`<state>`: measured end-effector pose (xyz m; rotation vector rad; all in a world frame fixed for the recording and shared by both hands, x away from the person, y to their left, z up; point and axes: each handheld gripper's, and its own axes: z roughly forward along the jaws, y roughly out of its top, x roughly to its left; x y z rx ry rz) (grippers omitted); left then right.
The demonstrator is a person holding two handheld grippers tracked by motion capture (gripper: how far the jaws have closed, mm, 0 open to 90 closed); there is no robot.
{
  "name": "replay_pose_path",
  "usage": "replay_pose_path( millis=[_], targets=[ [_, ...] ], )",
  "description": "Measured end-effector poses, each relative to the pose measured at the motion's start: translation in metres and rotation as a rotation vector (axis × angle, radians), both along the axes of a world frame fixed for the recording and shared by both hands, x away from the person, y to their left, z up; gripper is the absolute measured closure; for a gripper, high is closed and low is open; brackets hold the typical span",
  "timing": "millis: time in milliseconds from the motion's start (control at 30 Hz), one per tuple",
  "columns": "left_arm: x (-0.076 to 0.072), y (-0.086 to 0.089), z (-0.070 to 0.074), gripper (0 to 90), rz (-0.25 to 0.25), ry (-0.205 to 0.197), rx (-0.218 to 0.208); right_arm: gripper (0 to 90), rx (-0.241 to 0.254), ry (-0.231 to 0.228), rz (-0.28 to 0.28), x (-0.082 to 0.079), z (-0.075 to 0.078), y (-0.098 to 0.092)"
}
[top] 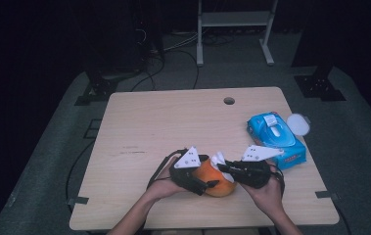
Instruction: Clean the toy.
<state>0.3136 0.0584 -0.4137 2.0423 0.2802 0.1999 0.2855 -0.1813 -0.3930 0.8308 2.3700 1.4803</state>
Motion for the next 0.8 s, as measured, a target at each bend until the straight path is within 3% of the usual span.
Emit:
replay_pose_path(
  millis=[100, 200, 300, 333, 367, 400, 533, 600, 733, 800],
  targets=[
    [0.003, 0.005, -0.001, 9.4, 0.000, 0.020, -0.015, 82.0, -0.006, -0.005, -0.006, -0.002, 0.000, -0.006],
    [0.013, 0.015, -0.009, 8.8, -0.007, 0.064, -0.059, 82.0, 0.013, 0.016, -0.033, -0.004, -0.002, -0.023],
    [0.016, 0.016, -0.013, 8.7, -0.018, 0.074, -0.061, 81.9, 0.021, 0.028, -0.046, -0.005, -0.003, -0.033],
    [0.021, 0.016, -0.017, 8.7, -0.045, 0.100, -0.072, 81.9, 0.031, 0.041, -0.061, -0.005, -0.005, -0.042],
    [0.021, 0.016, -0.017, 8.7, -0.045, 0.100, -0.072, 81.9, 0.031, 0.041, -0.061, -0.005, -0.005, -0.042],
    [0.024, 0.013, -0.022, 8.7, -0.089, 0.137, -0.084, 81.9, 0.049, 0.058, -0.071, -0.005, -0.007, -0.052],
    [0.025, 0.001, -0.034, 7.5, -0.129, 0.179, -0.083, 81.8, 0.070, 0.072, -0.074, -0.007, -0.011, -0.059],
    [0.024, -0.003, -0.036, 7.9, -0.118, 0.171, -0.094, 81.7, 0.076, 0.077, -0.075, -0.006, -0.011, -0.060],
    [0.020, 0.000, -0.029, 25.7, -0.104, 0.144, -0.106, 81.9, 0.094, 0.071, -0.073, -0.005, -0.009, -0.059],
    [0.014, 0.006, -0.011, 28.1, -0.096, 0.114, -0.137, 82.0, 0.112, 0.054, -0.067, -0.004, -0.002, -0.057]
  ],
)
